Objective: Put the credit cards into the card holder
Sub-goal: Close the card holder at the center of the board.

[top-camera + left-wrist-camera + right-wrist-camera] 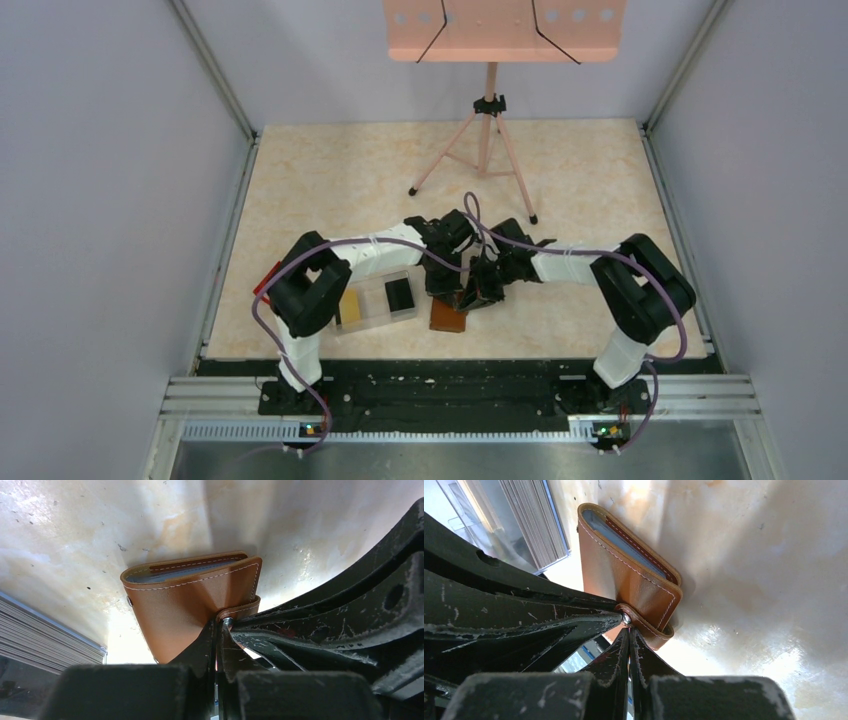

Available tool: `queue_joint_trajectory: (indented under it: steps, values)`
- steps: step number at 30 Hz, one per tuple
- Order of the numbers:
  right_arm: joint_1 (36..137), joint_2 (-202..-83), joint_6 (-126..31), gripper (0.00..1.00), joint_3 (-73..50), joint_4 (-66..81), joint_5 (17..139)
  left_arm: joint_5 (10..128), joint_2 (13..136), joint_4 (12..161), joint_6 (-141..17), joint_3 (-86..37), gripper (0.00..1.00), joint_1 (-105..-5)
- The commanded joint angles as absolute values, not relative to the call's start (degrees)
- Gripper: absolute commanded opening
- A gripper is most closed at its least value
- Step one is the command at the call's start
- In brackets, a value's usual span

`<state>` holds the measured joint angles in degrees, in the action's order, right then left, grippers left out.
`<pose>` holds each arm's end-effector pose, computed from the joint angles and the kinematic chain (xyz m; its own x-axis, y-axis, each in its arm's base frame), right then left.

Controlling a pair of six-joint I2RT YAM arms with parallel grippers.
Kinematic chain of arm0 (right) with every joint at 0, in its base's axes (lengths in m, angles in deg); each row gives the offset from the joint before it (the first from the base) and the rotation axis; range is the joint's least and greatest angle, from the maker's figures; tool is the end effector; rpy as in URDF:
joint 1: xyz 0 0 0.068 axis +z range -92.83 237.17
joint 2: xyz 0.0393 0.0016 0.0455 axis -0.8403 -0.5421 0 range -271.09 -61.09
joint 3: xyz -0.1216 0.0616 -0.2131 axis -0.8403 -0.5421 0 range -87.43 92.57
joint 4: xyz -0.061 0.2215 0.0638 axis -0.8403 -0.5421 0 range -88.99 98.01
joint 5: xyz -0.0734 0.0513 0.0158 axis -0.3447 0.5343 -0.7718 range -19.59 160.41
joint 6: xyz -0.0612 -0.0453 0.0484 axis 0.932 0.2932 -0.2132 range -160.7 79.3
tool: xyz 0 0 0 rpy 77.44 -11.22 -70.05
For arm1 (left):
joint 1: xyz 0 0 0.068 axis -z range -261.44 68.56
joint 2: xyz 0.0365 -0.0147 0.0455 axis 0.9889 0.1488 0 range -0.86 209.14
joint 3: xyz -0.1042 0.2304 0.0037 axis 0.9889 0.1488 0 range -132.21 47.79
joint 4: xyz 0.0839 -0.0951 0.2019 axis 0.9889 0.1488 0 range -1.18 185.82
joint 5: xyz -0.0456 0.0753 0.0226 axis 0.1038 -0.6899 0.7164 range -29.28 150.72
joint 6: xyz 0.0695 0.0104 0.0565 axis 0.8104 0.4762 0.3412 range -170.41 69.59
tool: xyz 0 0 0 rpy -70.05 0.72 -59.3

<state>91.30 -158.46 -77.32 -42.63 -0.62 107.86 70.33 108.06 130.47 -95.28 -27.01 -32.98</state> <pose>0.2203 0.2085 0.0956 -0.9925 -0.1006 -0.0688 -0.1194 0.6886 0.7152 0.2238 -0.2728 0.1212 -0.9954 0.0748 -0.0602 0.0890 0.9534 -0.2881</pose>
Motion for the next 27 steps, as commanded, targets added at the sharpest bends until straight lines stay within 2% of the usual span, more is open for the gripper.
queue_joint_trajectory:
  steps: [1,9,19,27]
  values:
    - [92.5,-160.5,-74.2,0.00,-41.9,-5.3,99.9,67.6,110.0,133.2,-95.4,-23.2,0.00,-32.6]
    - [92.9,-162.1,-73.9,0.00,-41.9,-6.8,98.1,65.6,111.4,134.0,-96.7,-21.2,0.00,-32.6]
    - [92.6,-151.4,-77.3,0.00,-44.4,0.3,101.7,61.8,110.2,136.0,-98.0,-17.8,0.00,-32.6]
    - [92.6,-152.2,-77.8,0.00,-42.7,1.6,102.0,61.9,110.3,136.5,-97.2,-18.8,0.00,-32.5]
